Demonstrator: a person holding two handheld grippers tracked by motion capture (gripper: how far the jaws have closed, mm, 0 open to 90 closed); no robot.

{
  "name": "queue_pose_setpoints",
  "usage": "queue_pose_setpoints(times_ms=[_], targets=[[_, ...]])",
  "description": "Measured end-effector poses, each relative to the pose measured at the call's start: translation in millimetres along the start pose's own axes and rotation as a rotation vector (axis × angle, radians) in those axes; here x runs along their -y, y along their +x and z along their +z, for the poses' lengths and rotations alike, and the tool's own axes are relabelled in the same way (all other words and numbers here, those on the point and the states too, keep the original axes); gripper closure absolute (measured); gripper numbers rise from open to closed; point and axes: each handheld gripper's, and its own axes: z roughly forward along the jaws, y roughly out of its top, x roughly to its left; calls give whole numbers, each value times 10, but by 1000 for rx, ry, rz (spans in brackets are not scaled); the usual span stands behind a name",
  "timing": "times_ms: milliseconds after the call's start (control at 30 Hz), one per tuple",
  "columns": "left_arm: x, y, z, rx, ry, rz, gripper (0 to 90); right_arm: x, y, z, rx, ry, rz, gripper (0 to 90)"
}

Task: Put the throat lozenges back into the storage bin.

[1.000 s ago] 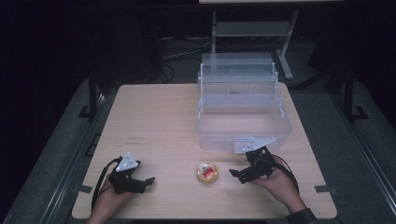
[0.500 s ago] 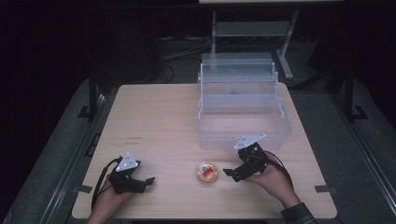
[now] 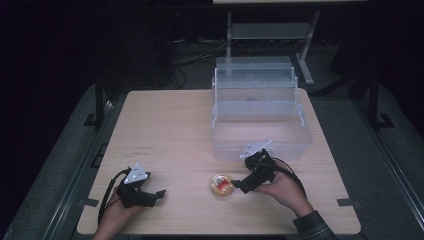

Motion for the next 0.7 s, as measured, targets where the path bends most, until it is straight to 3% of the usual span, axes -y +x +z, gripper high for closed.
queue_pose_setpoints(times_ms=[700], targets=[[0,2,-1,-1,1,3,109,-238,126,238,-56,114,-82,28]])
